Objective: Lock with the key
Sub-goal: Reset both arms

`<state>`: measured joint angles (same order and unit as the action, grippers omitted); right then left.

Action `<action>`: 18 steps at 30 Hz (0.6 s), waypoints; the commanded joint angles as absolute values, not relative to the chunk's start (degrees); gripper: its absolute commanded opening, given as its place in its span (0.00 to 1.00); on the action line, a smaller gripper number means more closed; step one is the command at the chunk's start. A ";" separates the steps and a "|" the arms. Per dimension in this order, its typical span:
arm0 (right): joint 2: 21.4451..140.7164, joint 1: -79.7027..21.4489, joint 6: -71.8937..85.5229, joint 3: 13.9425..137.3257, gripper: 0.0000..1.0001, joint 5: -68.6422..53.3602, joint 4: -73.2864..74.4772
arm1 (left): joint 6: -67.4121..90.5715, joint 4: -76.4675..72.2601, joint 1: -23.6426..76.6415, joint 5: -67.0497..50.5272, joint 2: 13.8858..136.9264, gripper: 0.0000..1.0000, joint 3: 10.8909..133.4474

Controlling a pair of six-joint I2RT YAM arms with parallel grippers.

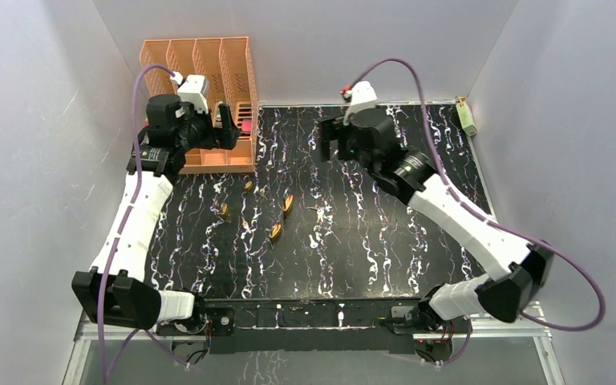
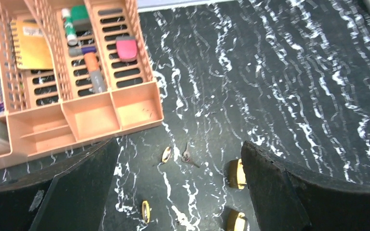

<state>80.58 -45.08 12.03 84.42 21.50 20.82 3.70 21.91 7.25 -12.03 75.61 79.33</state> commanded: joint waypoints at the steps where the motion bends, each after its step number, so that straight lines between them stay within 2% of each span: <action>1: 71.96 -42.13 11.91 78.69 0.98 26.14 17.94 | 4.49 17.46 7.21 -18.14 72.19 0.98 79.11; 8: 65.05 -36.81 11.93 72.97 0.98 19.79 21.38 | 5.93 15.97 7.21 -19.14 71.74 0.98 78.61; 18: 62.02 -33.75 11.60 70.68 0.99 16.78 21.88 | 5.44 16.77 7.12 -20.75 71.19 0.98 78.64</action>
<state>63.99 -34.37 11.81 70.52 18.41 23.77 5.61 16.93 7.25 -19.03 73.41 78.41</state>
